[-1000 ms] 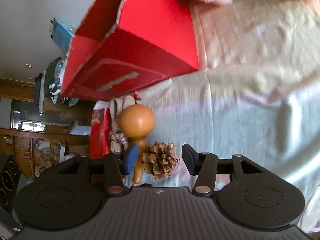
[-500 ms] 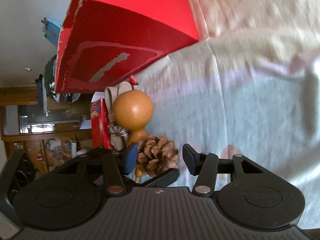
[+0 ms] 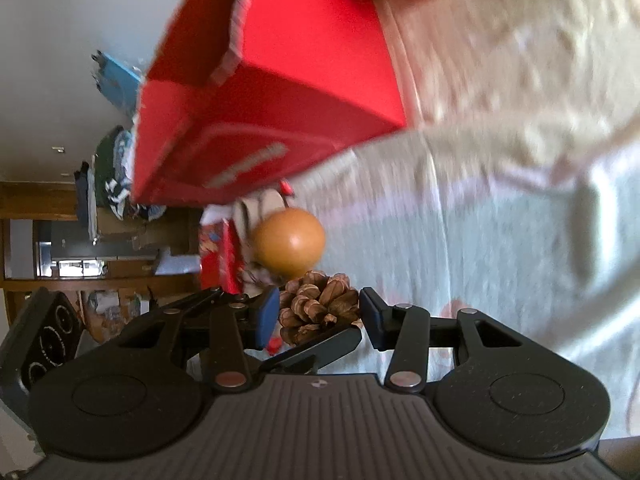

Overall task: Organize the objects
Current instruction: 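Carry the pinecone with the right gripper over the red box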

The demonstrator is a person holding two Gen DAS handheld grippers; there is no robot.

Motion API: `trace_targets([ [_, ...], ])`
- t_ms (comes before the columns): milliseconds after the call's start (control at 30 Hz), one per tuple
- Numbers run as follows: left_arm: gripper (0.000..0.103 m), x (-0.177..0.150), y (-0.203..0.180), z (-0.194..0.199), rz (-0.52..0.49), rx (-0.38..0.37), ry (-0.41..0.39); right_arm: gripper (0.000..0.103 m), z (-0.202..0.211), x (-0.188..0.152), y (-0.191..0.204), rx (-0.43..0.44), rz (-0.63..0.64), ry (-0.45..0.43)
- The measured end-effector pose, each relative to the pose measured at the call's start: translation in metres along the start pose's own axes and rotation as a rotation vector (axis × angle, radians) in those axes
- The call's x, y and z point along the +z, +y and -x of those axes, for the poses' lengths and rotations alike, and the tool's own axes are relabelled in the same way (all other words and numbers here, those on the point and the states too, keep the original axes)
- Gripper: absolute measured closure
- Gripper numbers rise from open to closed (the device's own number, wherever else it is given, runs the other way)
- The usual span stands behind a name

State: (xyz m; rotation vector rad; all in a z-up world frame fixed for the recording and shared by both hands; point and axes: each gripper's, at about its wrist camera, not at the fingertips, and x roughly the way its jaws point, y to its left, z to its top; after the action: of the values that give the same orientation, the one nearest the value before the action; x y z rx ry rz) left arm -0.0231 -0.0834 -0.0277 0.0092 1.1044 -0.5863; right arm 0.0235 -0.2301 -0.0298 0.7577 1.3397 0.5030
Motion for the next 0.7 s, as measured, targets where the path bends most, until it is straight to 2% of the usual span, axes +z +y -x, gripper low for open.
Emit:
trace_targets([
  [267,0.057,0.052,0.005,0.051,-0.063,-0.071,-0.186,0.056,0.052,0.025,0.067,-0.048,0.166,-0.169],
  [433,0.057,0.082,0.029,0.065,-0.064,-0.072,-0.282,0.056,0.042,0.054,0.103,-0.112,0.278,-0.224],
  [567,0.057,0.103,0.058,0.053,-0.005,-0.083,-0.294,0.056,0.015,0.084,0.116,-0.168,0.332,-0.209],
  [700,0.058,0.112,0.087,0.034,0.065,-0.109,-0.264,0.056,-0.010,0.112,0.120,-0.211,0.346,-0.150],
])
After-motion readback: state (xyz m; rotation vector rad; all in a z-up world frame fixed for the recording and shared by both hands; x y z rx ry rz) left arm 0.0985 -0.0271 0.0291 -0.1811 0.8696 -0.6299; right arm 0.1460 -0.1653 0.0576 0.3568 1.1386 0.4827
